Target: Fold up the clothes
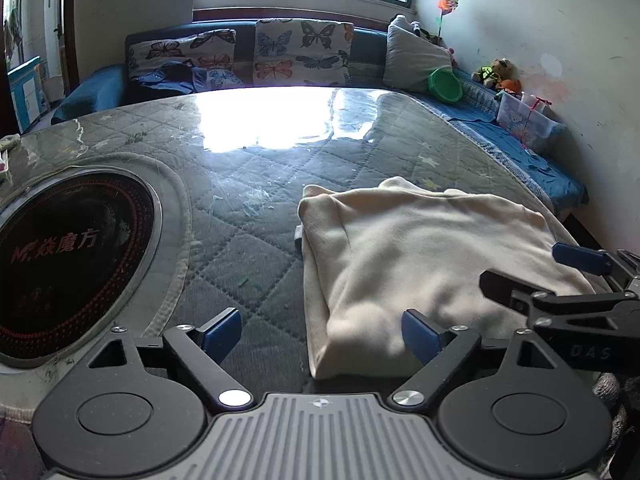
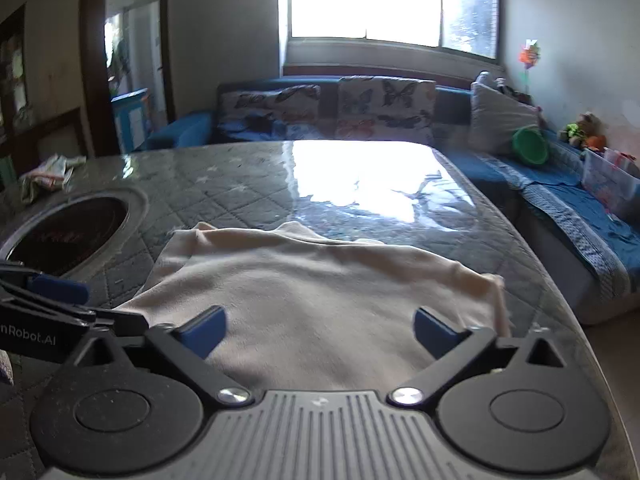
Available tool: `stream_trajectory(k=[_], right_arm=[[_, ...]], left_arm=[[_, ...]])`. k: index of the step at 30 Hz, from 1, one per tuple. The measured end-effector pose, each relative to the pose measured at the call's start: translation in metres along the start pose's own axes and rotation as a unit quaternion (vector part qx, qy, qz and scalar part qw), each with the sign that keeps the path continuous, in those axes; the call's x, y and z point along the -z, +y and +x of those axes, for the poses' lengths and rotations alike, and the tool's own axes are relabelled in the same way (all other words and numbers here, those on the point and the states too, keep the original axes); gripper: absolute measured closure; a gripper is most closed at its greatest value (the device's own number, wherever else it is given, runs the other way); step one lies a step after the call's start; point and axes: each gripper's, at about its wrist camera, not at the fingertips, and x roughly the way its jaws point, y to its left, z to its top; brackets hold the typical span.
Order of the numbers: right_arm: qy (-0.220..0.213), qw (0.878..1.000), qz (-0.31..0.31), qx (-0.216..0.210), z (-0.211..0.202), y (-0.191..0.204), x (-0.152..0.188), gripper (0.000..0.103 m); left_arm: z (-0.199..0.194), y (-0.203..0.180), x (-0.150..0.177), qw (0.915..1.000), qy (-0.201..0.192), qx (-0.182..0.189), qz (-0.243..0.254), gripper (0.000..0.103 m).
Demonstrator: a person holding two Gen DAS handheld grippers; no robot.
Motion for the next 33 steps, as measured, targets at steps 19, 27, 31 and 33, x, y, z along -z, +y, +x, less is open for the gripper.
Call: stream_trajectory(k=[19, 27, 31, 33], right_arm=[[-0.025, 0.998, 0.06, 0.024, -0.044, -0.006, 0.038, 0.0], [-0.02, 0.997, 0.069, 0.022, -0.054, -0.003, 0.045, 0.0], [-0.019, 0.997, 0.076, 0.028, -0.057, -0.001, 0.049, 0.0], [-0.018, 0.996, 0.079, 0.029, -0.059, 0.0, 0.051, 0.0]], left_arm=[[-0.028, -0.017, 0.027, 0.9994, -0.011, 0.004, 0.033, 0.0], [-0.033, -0.018, 0.039, 0.9993, -0.007, 0.008, 0.035, 0.0], [-0.039, -0.02, 0.042, 0.9992, -0.018, 0.011, 0.034, 0.0], [-0.043, -0.021, 0.043, 0.9988, -0.032, 0.006, 0.038, 0.0]])
